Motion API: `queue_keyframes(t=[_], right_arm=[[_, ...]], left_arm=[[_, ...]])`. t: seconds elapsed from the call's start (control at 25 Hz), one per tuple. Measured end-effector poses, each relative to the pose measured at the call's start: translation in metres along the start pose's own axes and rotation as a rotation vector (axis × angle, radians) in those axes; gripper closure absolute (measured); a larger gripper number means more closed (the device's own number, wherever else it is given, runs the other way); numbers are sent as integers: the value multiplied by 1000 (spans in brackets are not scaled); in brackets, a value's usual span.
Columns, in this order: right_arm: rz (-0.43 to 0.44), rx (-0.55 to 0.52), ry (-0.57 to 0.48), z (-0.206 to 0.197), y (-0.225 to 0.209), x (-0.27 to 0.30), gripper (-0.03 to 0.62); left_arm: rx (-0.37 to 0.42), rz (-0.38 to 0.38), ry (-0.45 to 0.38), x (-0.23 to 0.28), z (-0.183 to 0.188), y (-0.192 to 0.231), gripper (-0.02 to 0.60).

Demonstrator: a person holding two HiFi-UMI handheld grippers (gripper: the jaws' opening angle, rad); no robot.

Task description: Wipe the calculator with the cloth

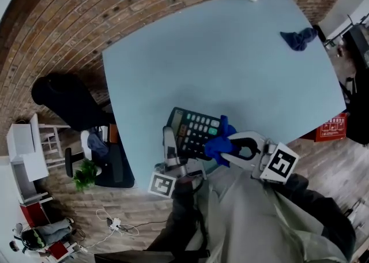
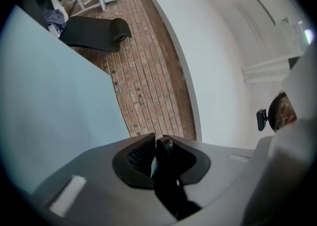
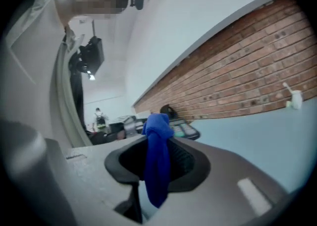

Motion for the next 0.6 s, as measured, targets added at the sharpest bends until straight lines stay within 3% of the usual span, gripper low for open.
queue_keyframes(t=[0.08, 0.12, 0.28, 0.4, 0.48, 0.6], right_arm=[[98, -22, -9, 2, 24, 8, 487], [90, -21, -15, 4, 26, 8, 487], [-148, 19, -76, 11, -21, -7, 487], [-197, -7, -126, 17, -43, -9, 487], [-129, -28, -126, 20, -27, -3, 487], [85, -88, -54, 16, 18, 13, 487]], left_arm=[[-50, -6, -22, -1, 2, 2, 527], [-75, -13, -31, -2, 3, 3, 528], [-137, -37, -39, -4, 5, 0, 526], [-172, -32, -58, -3, 4, 0, 523], [-190, -19, -81, -4, 5, 3, 525], [-215, -8, -109, -4, 10, 6, 528]])
Point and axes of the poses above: the fingertips, and each gripper's own axes: x forward along the fingers, y to its left, z out of its top, the point moved 6 cm from there along -x, backward along the fingers, and after that the axes turned 1 degree about z, right-handed, at the moved point
